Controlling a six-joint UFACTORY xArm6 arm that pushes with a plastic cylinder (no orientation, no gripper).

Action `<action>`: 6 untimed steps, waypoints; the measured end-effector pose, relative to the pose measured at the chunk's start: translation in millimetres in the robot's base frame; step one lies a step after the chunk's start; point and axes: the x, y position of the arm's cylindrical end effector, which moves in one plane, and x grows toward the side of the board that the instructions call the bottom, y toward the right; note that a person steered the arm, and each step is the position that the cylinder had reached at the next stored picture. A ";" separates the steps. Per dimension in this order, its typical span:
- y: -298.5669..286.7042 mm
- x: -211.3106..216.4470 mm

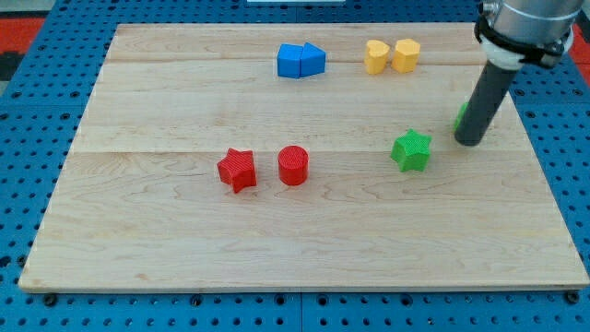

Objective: Move the green circle to the top right of the board

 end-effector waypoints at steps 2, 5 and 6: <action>-2.7 -64.6; 51.5 -49.8; 35.4 -78.4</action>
